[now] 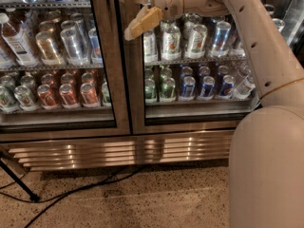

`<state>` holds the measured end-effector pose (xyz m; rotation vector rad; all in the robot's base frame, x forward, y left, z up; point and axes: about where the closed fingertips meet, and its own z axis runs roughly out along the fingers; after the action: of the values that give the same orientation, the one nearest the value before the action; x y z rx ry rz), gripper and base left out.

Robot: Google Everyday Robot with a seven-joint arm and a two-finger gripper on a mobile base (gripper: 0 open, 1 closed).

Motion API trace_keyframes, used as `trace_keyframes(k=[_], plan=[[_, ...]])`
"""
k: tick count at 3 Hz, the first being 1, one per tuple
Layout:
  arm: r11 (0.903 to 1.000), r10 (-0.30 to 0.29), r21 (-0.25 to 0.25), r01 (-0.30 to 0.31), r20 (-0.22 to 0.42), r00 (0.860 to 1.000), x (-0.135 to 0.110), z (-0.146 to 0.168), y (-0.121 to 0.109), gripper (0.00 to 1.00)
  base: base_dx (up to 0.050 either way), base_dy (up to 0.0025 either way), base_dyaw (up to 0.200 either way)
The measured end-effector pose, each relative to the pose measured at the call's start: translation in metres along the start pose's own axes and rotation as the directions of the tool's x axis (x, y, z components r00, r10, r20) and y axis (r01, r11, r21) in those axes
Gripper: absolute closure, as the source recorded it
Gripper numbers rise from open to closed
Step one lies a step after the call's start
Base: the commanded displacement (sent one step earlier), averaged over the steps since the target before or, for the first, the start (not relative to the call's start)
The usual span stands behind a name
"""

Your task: Open right fridge door

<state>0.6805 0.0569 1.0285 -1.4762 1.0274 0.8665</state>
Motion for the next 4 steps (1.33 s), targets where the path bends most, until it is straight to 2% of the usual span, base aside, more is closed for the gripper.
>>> trace_keyframes(k=[2,3,4], plan=[[1.0,0.0,0.0,0.0,0.0,1.0,-0.002,0.002,0.004,0.0,0.0,0.0,0.0],[0.9935,0.085,-0.081,-0.08,0.058,0.995,-0.007,0.005,0.019,0.0,0.0,0.0,0.0],[0.9934,0.086,-0.081,-0.081,0.058,0.995,-0.007,0.004,0.02,0.0,0.0,0.0,0.0]])
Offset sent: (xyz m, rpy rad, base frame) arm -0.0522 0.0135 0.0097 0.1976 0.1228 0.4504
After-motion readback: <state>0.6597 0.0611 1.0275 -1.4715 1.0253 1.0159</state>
